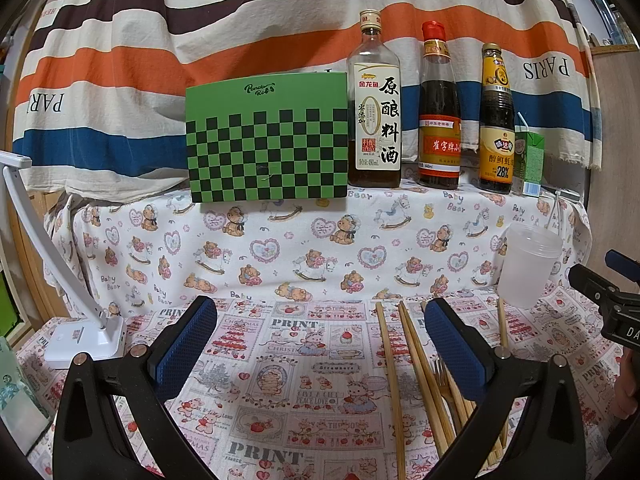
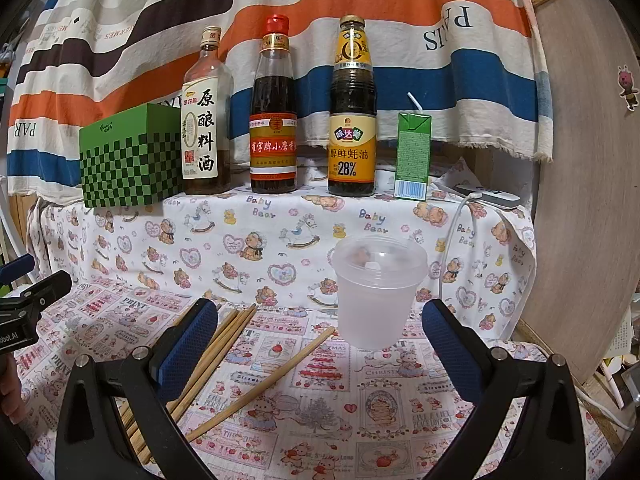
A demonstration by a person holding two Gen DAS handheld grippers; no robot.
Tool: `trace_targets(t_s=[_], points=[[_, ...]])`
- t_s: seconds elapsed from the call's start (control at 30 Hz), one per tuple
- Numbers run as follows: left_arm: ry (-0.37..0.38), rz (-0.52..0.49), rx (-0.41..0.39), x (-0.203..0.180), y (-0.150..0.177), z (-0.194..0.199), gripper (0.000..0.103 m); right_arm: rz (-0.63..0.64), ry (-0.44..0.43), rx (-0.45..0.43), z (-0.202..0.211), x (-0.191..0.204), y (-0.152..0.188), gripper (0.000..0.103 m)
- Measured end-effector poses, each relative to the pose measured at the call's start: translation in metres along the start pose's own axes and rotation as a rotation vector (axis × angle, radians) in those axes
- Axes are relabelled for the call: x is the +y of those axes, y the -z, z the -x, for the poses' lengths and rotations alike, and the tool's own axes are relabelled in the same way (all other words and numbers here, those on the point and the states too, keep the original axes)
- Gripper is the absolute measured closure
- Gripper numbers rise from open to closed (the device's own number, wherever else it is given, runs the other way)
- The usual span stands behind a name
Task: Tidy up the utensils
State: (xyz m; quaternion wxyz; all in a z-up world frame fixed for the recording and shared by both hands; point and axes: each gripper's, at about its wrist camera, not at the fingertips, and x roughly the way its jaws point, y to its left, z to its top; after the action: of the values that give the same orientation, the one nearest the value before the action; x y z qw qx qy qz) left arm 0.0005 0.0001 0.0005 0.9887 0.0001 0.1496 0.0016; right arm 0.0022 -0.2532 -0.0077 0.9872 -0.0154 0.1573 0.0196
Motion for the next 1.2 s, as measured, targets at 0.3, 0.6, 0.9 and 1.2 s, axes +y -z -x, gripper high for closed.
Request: trace_targets(t_s=[0.3,0.6,0.9,1.2], points=[[0.001,-0.001,0.000,0.004,0.001,-0.001,0.000,0.011,-0.007,0.000,0.001,0.002,-0.001,0.000],[0.038,-0.023,-0.003,-0.003,0.004,0.001,0.000,0.014,0.006,-0.002,0.003,0.002,0.000,0.000],[0.054,-0.022,-0.001,-0.005,0.003,0.001,0.000,-0.010,-0.011,-0.014,0.004,0.001,0.000,0.000],[0.035,-0.009,0.000,-0.001,0.002,0.001,0.000,-0.077,-0.104,0.037,0.013,-0.008,-0.015,0.035]])
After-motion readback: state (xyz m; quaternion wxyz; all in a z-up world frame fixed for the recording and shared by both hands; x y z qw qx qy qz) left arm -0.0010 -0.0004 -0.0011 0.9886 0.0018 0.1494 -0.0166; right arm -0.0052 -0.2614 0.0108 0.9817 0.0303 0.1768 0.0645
